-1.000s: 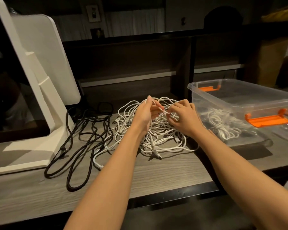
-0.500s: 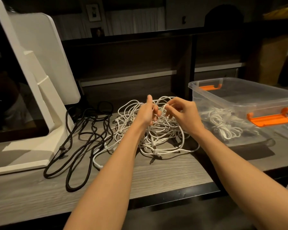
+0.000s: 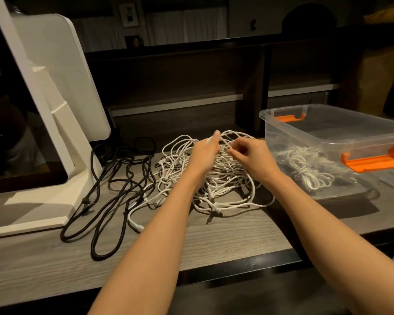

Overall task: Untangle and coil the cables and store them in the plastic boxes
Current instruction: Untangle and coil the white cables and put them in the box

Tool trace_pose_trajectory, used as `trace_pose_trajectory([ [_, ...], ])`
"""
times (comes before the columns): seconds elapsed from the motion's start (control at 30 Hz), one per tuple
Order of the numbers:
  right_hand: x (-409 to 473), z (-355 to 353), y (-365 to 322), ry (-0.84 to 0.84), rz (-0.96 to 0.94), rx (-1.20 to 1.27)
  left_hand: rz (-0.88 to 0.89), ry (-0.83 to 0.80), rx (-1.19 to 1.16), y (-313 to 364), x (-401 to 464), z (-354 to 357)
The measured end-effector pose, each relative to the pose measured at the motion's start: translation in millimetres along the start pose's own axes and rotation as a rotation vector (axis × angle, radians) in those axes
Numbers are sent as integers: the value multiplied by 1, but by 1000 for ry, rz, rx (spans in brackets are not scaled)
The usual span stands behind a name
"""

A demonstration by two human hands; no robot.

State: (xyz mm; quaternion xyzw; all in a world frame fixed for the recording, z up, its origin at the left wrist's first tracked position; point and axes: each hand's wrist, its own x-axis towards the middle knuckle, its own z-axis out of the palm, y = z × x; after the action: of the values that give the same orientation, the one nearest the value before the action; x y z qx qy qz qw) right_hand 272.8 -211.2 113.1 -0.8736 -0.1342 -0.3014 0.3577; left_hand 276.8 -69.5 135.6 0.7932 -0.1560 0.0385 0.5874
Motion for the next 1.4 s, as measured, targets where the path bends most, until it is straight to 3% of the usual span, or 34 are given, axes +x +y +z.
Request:
trace_pose_trajectory([
  [0.1,-1,0,-1,-137,56,-22,-5,191,-75,-5,3,1],
  [0.2,-1,-5,5,-238,59,-100,-69,277,-332,-5,7,-5],
  [0.3,-1,-9,11,-249,89,-109,-175,259,-570,-2,7,-13],
  [0.43,0,-10,11,-116,152,-39,-304,147,-1039,3,2,-17],
  [0.5,0,-12,9,6,194,146,-324,133,-969,6,0,-16],
  [0.6,-1,-20,-6,78,215,513,-241,91,-589,6,-2,-11],
  [0.7,-3,-17,-20,-19,215,643,-159,-15,-316,8,-5,-4],
  [0.83,-2,-10,-22,-137,239,725,-119,-121,-117,9,-9,2],
  [0.93,1,-11,-18,-134,262,905,-107,-221,-48,9,-10,4],
  [1.07,5,-12,-14,-52,341,1077,-183,-344,-168,6,-11,5],
  [1.13,5,-11,-12,-2,379,1035,-173,-353,-221,5,-9,4],
  [1.23,2,-9,-5,-64,346,677,-136,-321,-313,6,-6,1],
  [1.3,-1,-8,-5,-207,301,482,-104,-196,-323,6,-4,-2],
  [1.4,-5,-9,-10,-410,260,303,-107,117,-267,0,2,-7],
])
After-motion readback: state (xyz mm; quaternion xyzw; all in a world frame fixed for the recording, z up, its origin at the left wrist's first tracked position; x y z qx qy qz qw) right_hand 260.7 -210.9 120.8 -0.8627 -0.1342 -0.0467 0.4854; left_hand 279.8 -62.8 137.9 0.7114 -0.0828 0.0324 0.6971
